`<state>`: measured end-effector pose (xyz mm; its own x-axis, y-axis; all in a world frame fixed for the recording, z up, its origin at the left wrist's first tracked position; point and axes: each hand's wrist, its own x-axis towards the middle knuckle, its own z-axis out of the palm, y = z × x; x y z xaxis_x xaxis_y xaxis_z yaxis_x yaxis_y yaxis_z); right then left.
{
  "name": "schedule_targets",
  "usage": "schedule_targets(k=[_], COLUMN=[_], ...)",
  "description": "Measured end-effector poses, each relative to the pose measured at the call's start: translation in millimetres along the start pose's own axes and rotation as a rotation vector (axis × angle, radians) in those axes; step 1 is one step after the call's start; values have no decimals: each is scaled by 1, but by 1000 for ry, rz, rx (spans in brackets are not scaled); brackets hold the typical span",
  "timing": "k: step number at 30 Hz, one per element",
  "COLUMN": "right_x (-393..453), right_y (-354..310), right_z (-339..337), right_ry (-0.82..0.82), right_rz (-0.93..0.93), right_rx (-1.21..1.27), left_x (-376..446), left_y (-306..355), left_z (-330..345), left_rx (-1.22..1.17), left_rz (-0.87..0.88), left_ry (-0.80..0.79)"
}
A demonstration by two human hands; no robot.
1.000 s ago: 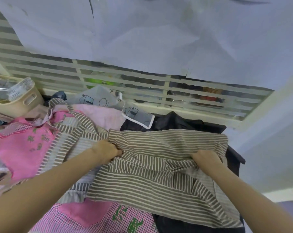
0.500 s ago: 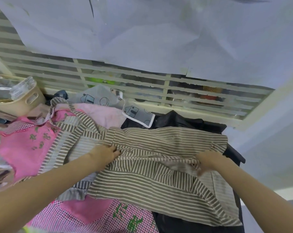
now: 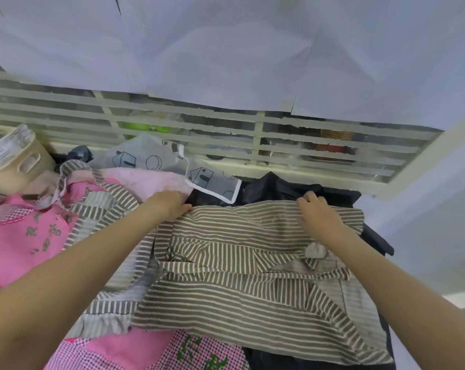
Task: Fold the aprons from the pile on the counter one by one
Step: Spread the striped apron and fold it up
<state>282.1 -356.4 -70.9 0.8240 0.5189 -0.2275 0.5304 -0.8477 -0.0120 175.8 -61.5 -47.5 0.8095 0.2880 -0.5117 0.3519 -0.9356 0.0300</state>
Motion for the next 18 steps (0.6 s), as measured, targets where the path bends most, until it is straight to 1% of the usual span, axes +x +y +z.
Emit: schedule_targets(k=[2,3,5,6,7,9,10,11,12,13,15,16,17,18], right_x=[11,16,24,27,30,35,37,38,39,40,42,43,44,45], right_y=[5,7,9,12,16,25,28,30,31,31,31,30,28,25], right_z=[6,10,13,13,12,7,4,2,0,-1,-2,-2,-3,-4], right_ry=[-63,-101,-114,-112,-106,-109,-116,-132,-153,-172,-196,-209,-215,-225], right_rz=[24,36,57,73,96,144,156,166,172,173,161,147,129,112], right_rx=[-2,22,65,79,88,102,115,119,118,108,97,104,117,123], left_x=[7,11,17,19,21,23,24,27,31,35,43,47,50,51], left_y=[-1,-4,-17,-25,-33,-44,-46,-45,-45,-45,-49,-51,-50,-47], left_z=[2,3,2,0,-3,-4,-2,0,3,6,4,1,-1,-4], left_rx=[-62,-77,-93,-112,-141,-173,-115,-19,61,97,28,-23,-26,19], left_rz=[43,71,127,157,180,173,155,150,154,171,233,267,302,322], left_ry=[-143,-190,-187,-147,-69,151,237,279,281,264,188,130,60,-11])
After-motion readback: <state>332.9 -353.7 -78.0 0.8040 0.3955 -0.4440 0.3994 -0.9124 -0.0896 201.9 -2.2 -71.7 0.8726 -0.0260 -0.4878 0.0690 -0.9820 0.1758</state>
